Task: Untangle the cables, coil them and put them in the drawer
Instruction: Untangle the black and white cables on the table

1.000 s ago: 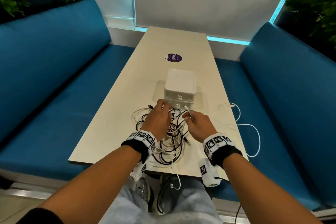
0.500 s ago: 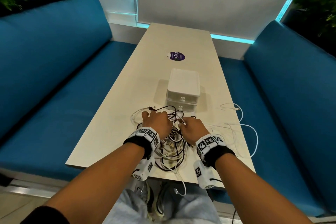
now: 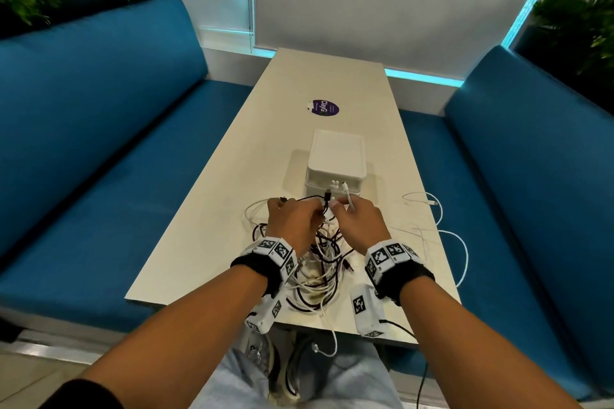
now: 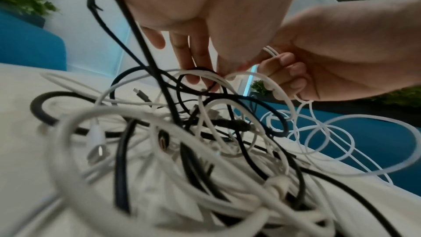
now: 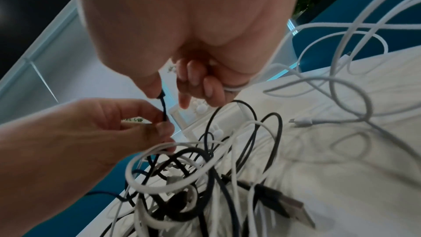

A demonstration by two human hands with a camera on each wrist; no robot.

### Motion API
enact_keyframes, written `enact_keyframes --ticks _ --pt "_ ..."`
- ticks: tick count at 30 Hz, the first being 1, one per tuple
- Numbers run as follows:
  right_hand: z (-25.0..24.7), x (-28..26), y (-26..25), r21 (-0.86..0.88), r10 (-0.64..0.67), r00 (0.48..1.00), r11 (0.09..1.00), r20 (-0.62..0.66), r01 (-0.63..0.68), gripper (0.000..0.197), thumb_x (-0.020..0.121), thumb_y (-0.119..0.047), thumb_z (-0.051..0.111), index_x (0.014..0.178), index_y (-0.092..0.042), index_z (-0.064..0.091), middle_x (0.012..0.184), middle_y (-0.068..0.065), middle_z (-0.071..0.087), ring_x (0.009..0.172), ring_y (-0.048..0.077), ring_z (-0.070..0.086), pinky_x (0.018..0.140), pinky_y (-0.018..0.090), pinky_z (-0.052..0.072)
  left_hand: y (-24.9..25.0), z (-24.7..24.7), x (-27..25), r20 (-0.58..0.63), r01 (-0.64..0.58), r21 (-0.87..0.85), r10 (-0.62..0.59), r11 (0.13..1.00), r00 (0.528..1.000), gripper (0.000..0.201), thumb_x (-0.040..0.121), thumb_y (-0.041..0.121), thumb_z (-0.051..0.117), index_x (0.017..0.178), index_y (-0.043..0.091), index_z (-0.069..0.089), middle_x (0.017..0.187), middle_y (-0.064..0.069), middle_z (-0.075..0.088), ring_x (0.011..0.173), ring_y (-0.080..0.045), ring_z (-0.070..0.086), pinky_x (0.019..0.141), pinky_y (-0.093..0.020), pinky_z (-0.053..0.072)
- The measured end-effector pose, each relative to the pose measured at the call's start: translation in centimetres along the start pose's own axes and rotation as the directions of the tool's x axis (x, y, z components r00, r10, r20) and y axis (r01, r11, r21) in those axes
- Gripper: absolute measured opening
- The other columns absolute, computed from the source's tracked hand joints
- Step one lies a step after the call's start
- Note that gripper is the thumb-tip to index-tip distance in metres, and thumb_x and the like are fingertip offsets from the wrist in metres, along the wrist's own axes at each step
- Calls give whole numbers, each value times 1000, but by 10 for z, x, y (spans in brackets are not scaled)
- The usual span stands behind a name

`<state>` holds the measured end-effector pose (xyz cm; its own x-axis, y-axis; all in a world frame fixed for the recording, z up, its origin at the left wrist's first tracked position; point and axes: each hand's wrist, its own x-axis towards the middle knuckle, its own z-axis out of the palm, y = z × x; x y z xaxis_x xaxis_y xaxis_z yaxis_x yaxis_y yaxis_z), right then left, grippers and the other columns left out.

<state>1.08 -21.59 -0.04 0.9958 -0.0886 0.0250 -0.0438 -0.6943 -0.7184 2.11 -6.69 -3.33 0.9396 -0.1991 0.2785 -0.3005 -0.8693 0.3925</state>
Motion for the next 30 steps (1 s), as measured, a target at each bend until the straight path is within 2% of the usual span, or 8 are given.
enact_keyframes --ticks 3,7,12,15,19,23,27,30 --pt "-4 -4 -1 -32 -52 997 998 59 54 23 93 -38 55 102 -22 69 97 2 72 91 21 63 73 28 40 10 -4 -2 -15 -57 110 59 992 998 14 99 32 46 101 32 61 96 9 68 99 -18 54 84 -39 23" --pt "-12 -7 2 -49 -70 996 996 54 73 21 96 -32 55 100 -17 70 99 6 73 95 26 64 76 30 45 17 -4 -7 23 -61 193 57 979 998 21 99 36 44 110 34 62 107 9 65 111 -20 50 96 -44 25" --pt "-9 -9 5 -77 -29 1000 997 -11 28 23 97 -29 48 104 -14 64 99 12 71 96 32 62 79 34 47 39 -2 -14 17 41 235 -46 971 999 31 91 51 42 97 32 66 104 5 63 113 -24 47 103 -51 21" --pt "-11 -9 6 -174 -6 998 985 -58 -4 27 99 -28 41 107 -6 56 98 18 66 90 38 62 73 37 48 43 3 -18 43 0 300 -14 954 999 23 90 41 49 101 31 66 110 3 62 116 -27 45 104 -53 19" --pt "-43 -4 21 -317 108 984 937 -144 -149 29 98 -24 40 113 -2 50 103 25 63 91 42 61 72 39 47 29 5 -29 112 -59 414 13 908 994 15 83 27 63 97 29 68 106 4 61 112 -28 48 101 -55 19" --pt "-68 -9 44 -413 177 975 885 -132 -216 23 97 -22 39 108 -4 48 103 23 63 85 38 57 68 36 41 23 3 -32 152 -194 457 139 868 979 21 79 20 67 96 31 69 106 5 59 117 -25 48 106 -57 14" --pt "-64 -23 38 -301 63 997 951 -50 -75 17 97 -23 40 98 -9 48 88 17 62 71 30 53 60 32 38 34 9 -34 142 -271 458 231 847 963 21 84 20 59 100 27 70 114 0 58 126 -27 43 112 -59 12" --pt "-57 -30 22 -228 -56 998 971 37 64 16 101 -27 37 93 -15 45 80 7 58 63 20 51 56 31 35 41 13 -36 177 -341 487 291 804 940 18 81 23 58 93 24 72 109 -2 60 122 -30 46 112 -58 15"
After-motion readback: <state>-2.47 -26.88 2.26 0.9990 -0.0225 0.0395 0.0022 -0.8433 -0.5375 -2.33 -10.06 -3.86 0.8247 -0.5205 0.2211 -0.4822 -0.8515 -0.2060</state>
